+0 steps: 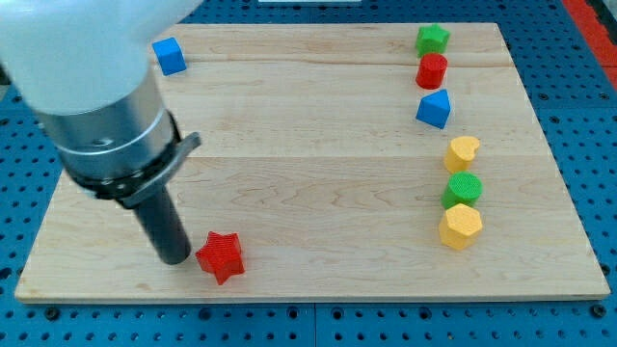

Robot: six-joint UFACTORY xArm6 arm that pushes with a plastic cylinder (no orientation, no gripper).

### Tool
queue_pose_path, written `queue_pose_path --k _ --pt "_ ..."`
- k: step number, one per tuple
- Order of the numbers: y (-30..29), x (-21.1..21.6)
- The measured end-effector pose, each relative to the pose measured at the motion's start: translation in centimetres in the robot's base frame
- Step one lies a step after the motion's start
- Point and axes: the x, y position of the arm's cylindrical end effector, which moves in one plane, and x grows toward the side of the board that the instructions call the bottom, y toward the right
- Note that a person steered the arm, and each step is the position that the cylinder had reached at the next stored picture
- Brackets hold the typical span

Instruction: Move the red star towards the yellow hexagon

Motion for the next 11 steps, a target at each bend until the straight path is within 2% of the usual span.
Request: queue_pose_path --k 2,6,10,11 --pt "2.5 0.5" --pt "13.3 0.5" --pt "27.2 0.5" --pt "27.1 0.9"
